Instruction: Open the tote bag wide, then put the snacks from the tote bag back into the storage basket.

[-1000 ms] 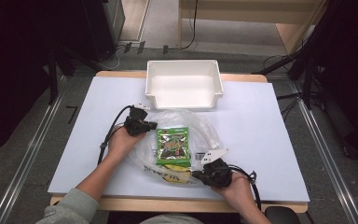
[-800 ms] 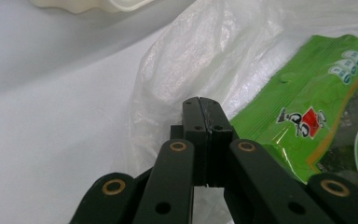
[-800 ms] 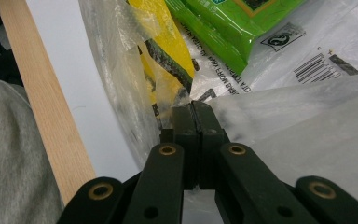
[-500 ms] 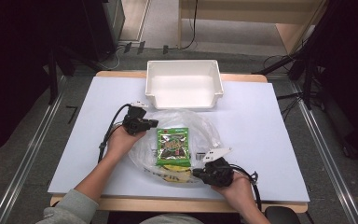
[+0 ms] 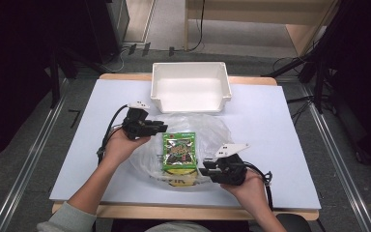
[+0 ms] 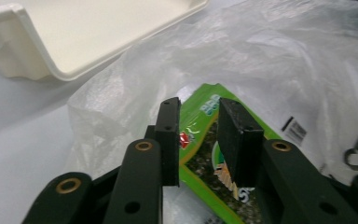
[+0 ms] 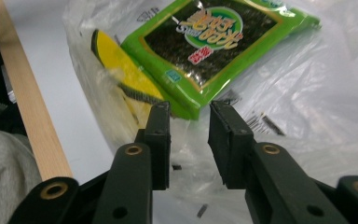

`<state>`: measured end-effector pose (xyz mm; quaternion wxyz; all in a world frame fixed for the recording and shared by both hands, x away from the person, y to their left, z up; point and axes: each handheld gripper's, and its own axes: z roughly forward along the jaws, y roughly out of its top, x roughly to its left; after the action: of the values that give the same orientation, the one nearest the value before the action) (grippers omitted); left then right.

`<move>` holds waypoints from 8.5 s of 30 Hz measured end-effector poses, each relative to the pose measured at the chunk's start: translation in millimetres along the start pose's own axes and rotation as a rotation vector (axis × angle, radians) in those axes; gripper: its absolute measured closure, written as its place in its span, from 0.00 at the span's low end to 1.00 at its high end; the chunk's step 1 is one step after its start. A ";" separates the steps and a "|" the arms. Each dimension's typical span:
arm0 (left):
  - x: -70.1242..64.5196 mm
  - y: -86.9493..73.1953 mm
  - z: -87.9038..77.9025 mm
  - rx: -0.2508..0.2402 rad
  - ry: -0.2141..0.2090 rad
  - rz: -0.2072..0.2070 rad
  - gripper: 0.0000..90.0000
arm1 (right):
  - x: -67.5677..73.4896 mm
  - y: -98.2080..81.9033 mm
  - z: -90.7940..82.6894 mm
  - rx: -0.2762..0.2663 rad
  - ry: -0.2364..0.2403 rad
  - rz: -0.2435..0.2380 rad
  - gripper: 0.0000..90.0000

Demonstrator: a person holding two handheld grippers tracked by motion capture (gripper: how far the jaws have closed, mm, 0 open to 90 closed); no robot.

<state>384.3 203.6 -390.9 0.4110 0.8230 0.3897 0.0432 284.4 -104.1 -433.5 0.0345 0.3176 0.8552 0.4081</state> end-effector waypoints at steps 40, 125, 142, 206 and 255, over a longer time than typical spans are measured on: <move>-20.2 -41.6 -20.1 0.049 -0.065 0.017 0.59 | -20.3 29.1 14.5 -0.044 -0.029 0.068 0.62; -6.3 -60.3 7.4 0.029 -0.080 -0.059 0.75 | -30.0 42.6 40.4 -0.082 0.113 0.219 0.78; -6.0 -61.1 9.8 0.047 -0.097 -0.062 0.65 | -25.4 44.8 19.6 -0.142 0.041 0.159 0.82; -4.9 -61.5 16.8 0.089 -0.093 -0.044 0.54 | -50.9 79.2 -18.1 -0.288 -0.122 0.121 0.82; -2.3 -60.6 21.0 0.099 -0.099 -0.044 0.53 | -110.7 164.6 3.5 -0.274 -0.202 0.152 0.82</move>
<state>354.2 210.3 -447.2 0.3893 0.8347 0.3886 -0.0260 458.5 -88.4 -339.5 0.1324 0.4129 0.7573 0.4883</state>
